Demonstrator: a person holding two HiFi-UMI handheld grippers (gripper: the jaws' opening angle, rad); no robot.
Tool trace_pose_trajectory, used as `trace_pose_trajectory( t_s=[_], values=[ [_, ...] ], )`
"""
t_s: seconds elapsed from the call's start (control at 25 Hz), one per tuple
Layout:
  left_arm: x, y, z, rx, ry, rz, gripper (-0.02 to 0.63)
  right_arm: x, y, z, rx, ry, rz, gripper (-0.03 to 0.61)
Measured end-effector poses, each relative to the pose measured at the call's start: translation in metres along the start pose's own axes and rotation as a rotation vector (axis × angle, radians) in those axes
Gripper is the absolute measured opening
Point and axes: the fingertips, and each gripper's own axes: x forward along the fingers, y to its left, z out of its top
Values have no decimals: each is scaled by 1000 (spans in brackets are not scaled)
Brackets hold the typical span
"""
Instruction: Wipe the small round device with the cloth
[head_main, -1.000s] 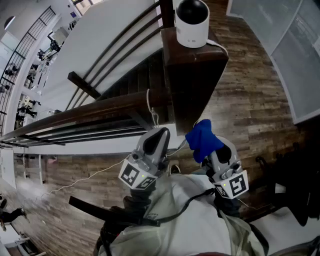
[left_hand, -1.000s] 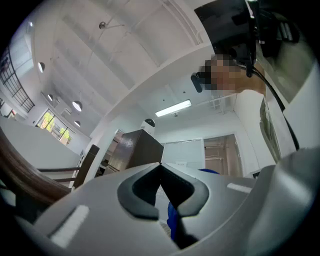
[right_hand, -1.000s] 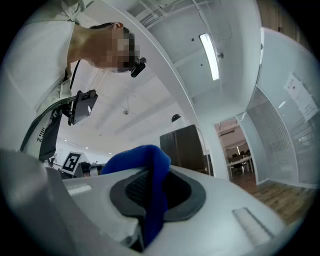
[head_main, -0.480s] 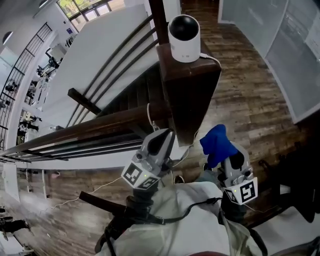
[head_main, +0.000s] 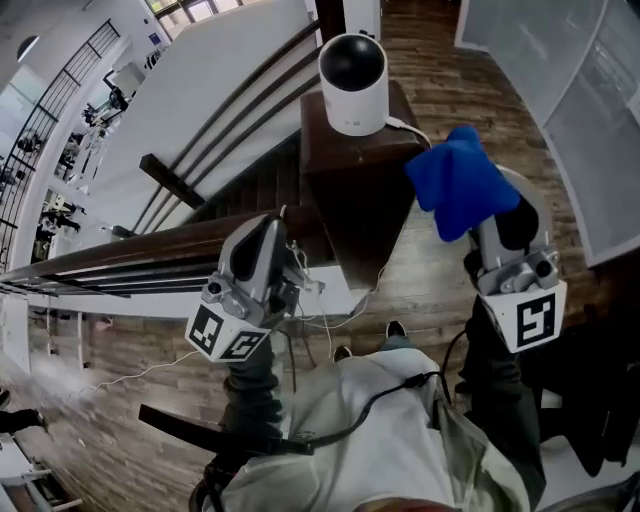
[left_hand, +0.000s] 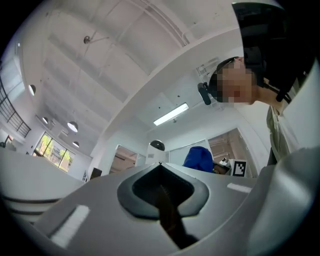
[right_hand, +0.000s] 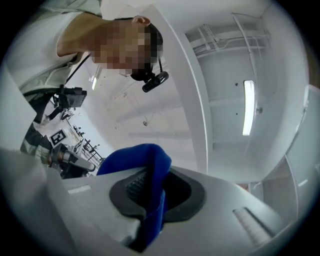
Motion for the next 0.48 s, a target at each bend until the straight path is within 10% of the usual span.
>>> trace_pose_trajectory(
  t_s=[0.48],
  values=[
    [63, -4, 40, 129, -57, 54, 2, 153, -24, 14, -387, -58, 86, 31]
  ],
)
